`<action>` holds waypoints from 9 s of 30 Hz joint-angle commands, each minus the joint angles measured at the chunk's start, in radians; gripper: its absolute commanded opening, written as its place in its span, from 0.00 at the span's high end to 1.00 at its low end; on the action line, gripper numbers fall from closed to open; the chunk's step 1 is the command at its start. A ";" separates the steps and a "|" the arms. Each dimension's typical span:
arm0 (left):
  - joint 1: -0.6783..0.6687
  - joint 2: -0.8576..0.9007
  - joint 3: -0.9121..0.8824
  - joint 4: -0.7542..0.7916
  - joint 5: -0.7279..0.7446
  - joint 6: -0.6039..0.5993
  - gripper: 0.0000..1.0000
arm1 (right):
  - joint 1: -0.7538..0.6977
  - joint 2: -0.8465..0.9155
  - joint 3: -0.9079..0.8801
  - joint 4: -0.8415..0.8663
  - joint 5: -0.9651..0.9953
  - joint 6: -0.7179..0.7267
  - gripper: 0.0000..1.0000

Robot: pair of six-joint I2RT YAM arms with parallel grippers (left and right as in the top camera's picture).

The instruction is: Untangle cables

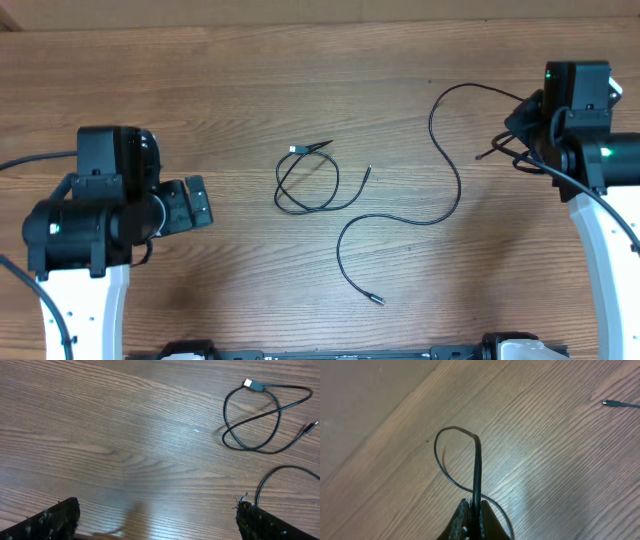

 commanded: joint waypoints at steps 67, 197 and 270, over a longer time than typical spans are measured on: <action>0.007 0.078 0.012 -0.263 0.030 0.083 0.00 | 0.360 -0.062 -0.035 -0.296 -0.761 -0.061 0.96; 0.007 0.081 0.012 -0.240 0.030 0.083 0.00 | -0.087 -0.180 -0.007 -0.140 -0.509 -0.353 0.96; 0.007 0.081 0.012 -0.240 0.030 0.083 0.00 | 0.928 0.243 -0.592 0.401 -0.273 -0.409 0.96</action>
